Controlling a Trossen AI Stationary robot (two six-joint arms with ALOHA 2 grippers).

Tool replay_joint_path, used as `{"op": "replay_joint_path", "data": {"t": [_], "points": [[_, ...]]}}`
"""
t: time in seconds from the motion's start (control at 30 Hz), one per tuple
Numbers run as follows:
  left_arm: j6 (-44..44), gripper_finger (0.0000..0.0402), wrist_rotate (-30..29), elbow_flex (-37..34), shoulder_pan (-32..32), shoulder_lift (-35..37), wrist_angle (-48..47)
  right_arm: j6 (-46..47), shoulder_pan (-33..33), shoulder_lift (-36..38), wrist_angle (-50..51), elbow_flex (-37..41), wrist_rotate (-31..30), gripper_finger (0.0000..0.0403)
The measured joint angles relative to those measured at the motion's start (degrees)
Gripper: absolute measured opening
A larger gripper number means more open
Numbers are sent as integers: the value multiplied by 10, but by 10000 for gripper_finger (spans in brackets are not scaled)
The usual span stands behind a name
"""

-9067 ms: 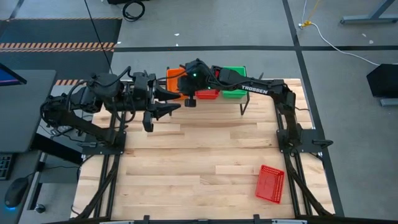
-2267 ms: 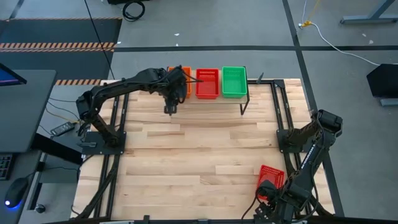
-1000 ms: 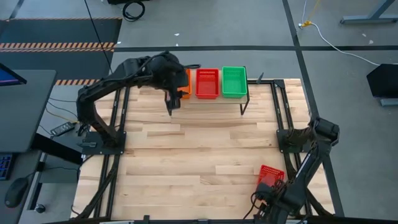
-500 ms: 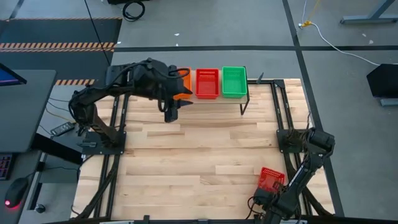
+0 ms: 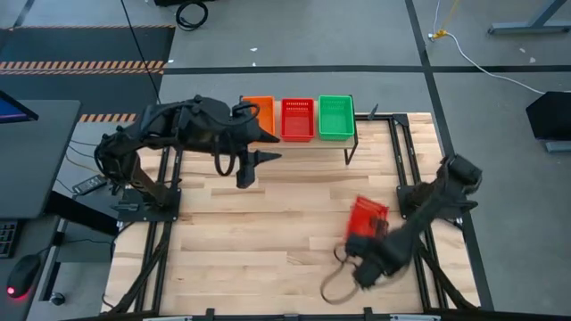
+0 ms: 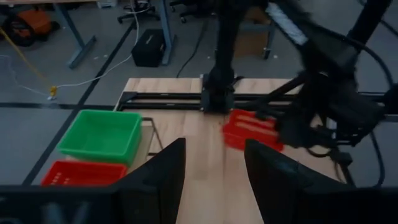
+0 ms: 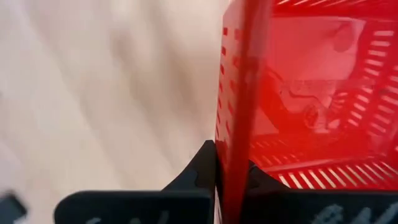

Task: Stack baskets on shelf by color
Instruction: Stack the red bin on top of the other red bin on the shelf

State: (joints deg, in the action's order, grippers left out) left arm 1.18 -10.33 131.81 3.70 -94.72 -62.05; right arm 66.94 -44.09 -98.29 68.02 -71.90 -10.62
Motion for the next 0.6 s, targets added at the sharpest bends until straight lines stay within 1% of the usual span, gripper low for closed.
{"op": "replay_joint_path", "data": {"t": [0.1,0.17,0.27,0.37,0.5,0.6], "points": [[3,172,-3,0,12,0,7,-69,57,46,37,-32,-56,5],[11,172,-17,0,20,0,8,-134,96,72,49,-56,-91,4],[24,172,-42,0,28,0,9,-257,150,102,44,-104,-133,4],[59,172,-57,0,31,0,20,-399,205,114,34,-158,-164,3],[80,172,-58,0,34,0,39,-544,292,116,20,-222,-170,2],[93,172,-62,0,38,0,63,-632,361,112,-7,-248,-136,3]]}}
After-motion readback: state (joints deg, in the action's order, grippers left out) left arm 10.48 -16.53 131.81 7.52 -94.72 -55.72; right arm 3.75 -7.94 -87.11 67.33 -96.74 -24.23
